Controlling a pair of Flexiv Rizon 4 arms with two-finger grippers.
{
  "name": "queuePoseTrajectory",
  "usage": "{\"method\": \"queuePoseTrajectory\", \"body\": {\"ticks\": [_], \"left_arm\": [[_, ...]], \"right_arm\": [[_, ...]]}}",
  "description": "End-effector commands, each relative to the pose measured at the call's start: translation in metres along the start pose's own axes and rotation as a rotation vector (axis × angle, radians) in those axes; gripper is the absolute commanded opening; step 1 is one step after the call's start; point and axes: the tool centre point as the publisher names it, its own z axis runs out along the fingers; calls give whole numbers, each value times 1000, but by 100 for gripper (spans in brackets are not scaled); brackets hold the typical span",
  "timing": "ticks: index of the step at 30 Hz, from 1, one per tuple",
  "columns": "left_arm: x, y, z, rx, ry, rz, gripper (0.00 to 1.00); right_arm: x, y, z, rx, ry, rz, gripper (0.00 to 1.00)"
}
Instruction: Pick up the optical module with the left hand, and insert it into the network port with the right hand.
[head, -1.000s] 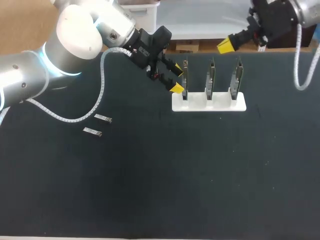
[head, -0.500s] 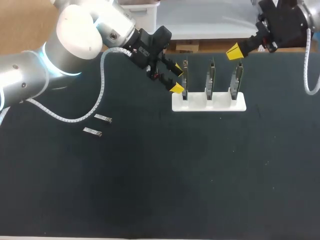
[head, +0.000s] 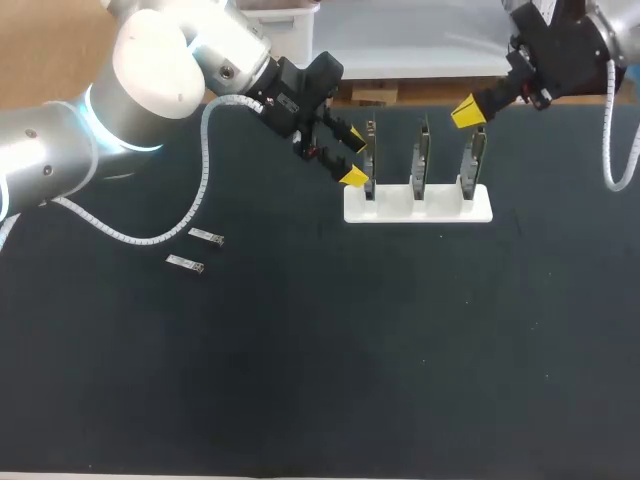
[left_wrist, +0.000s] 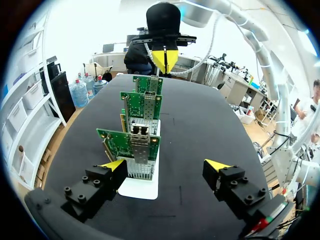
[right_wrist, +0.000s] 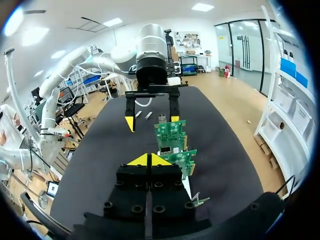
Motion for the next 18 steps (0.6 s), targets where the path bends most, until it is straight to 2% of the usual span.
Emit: {"method": "queuePoseTrajectory", "body": {"ticks": [1,18], "left_arm": [[-1,1,0,2,5,-3,100],[-1,1,0,2,5,-3,100]], "right_arm": [[1,-7,0,-15,-5,-2,0],[3,-17,9,-37,23,-15,0]]}}
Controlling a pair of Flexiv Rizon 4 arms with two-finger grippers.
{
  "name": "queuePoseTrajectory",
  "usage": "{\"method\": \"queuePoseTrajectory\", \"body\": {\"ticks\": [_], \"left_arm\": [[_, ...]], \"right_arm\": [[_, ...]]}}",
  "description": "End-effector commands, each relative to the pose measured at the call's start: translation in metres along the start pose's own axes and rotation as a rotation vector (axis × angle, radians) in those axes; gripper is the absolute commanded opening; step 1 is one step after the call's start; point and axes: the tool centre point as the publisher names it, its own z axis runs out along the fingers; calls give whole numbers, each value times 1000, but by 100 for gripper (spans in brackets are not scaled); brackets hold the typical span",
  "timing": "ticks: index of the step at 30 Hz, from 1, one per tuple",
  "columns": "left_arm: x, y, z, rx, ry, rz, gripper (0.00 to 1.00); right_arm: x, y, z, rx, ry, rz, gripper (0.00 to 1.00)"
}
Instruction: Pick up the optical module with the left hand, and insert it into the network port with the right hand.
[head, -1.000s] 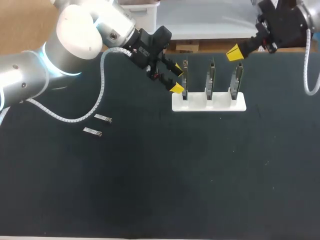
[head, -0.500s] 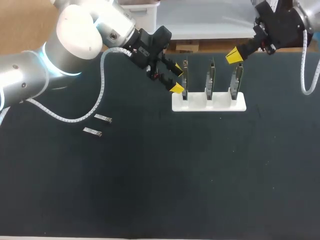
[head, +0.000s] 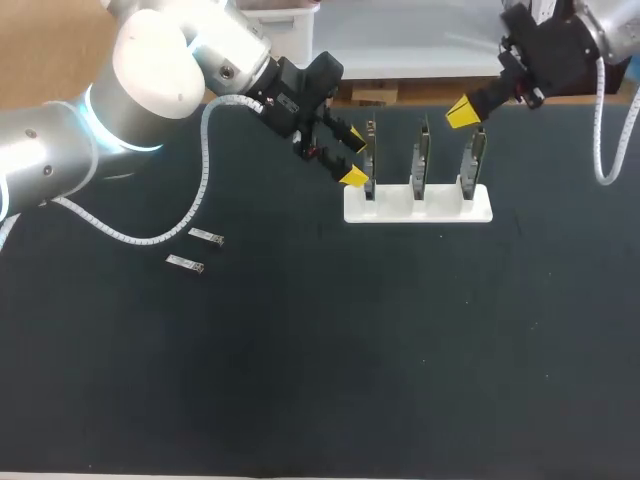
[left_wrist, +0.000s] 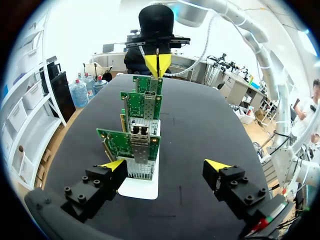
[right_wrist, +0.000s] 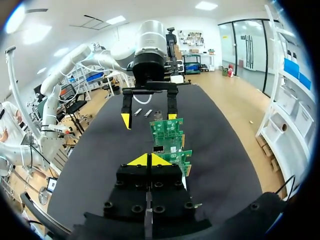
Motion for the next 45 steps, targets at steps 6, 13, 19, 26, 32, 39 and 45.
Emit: {"method": "queuePoseTrajectory", "body": {"ticks": [6,13,19,26,32,39,45], "left_arm": [[-1,1,0,2,5,-3,100],[-1,1,0,2,5,-3,100],[-1,1,0,2,5,-3,100],[-1,1,0,2,5,-3,100],[-1,1,0,2,5,-3,100],[-1,1,0,2,5,-3,100],[-1,1,0,2,5,-3,100]], "right_arm": [[-1,-8,2,-6,1,-1,0],[-2,-10,3,-7,0,0,0],[-2,-10,4,-4,-2,1,0],[-1,-10,3,14,-5,0,0],[-1,-6,2,20,-15,-2,0],[-1,-6,3,26,-15,1,0],[-2,-5,4,27,-16,3,0]]}}
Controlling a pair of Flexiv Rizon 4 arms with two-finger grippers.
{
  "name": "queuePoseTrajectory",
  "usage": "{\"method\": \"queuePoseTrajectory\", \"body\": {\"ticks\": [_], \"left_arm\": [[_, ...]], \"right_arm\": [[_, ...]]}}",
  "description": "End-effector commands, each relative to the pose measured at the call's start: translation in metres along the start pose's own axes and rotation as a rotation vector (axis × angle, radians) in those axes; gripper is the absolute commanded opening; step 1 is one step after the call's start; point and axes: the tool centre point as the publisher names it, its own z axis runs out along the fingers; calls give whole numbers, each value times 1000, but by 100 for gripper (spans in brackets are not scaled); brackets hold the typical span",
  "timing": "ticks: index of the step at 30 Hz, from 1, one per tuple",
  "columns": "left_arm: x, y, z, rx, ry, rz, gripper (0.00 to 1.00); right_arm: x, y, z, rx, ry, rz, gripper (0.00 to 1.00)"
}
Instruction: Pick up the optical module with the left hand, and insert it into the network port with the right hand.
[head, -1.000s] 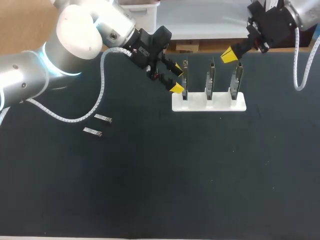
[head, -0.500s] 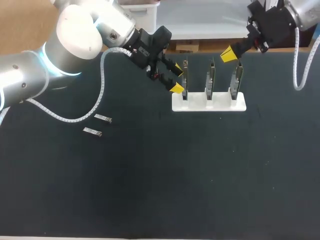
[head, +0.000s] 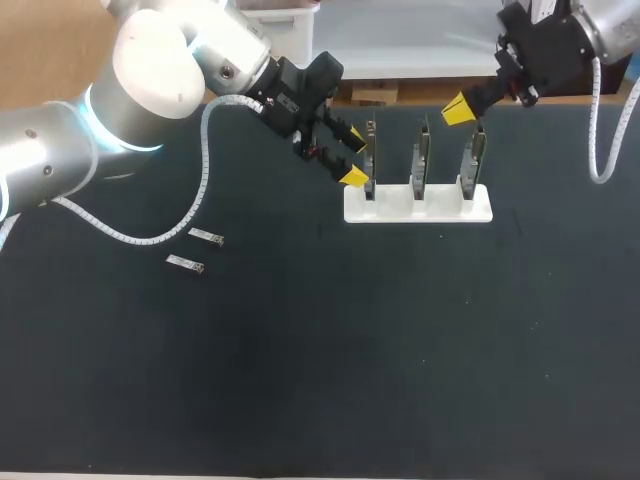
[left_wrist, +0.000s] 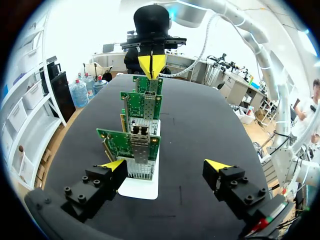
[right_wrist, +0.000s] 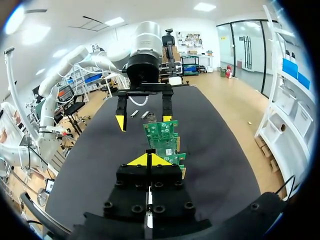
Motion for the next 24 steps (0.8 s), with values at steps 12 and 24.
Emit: {"method": "queuePoseTrajectory", "body": {"ticks": [12,24], "left_arm": [[-1,1,0,2,5,-3,100],[-1,1,0,2,5,-3,100]], "right_arm": [[1,6,1,44,16,-5,100],[1,6,1,44,16,-5,100]]}}
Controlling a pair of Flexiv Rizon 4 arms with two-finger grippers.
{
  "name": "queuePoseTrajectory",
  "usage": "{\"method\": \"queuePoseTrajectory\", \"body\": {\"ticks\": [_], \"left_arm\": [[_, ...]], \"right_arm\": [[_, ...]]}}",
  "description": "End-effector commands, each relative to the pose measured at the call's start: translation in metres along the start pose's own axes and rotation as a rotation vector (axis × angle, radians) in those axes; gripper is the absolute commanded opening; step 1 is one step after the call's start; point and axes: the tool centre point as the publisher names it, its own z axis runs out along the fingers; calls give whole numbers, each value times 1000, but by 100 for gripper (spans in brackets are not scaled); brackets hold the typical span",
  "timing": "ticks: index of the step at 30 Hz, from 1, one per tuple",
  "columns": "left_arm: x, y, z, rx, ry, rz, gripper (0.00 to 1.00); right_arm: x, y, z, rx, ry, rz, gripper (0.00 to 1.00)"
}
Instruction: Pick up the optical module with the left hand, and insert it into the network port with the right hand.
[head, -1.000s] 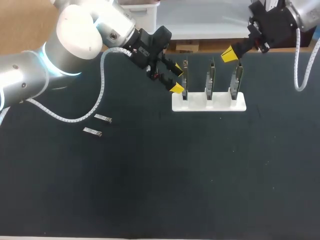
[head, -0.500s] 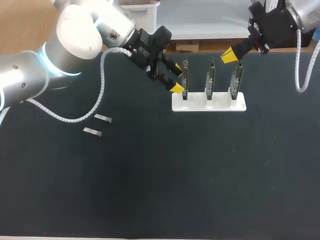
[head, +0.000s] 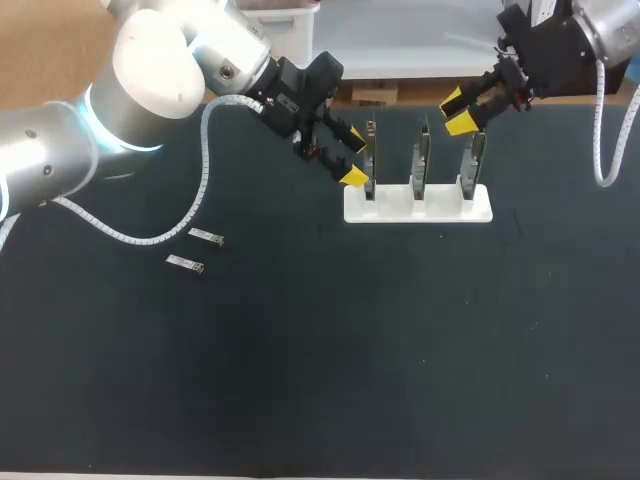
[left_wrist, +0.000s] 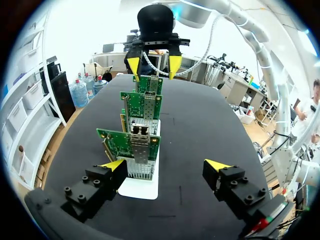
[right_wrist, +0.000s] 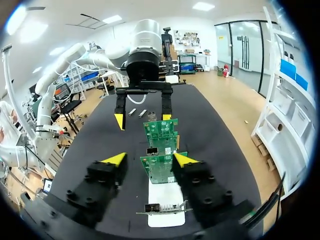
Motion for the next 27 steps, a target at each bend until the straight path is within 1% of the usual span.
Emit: {"method": "queuePoseTrajectory", "body": {"ticks": [1,23,24,27], "left_arm": [[-1,1,0,2,5,-3,100],[-1,1,0,2,5,-3,100],[-1,0,0,-18,20,1,100],[0,0,-1,-19,29,0,100]], "right_arm": [[0,3,0,8,0,-1,100],[0,3,0,8,0,-1,100],[0,3,0,8,0,-1,100],[0,3,0,8,0,-1,100]]}}
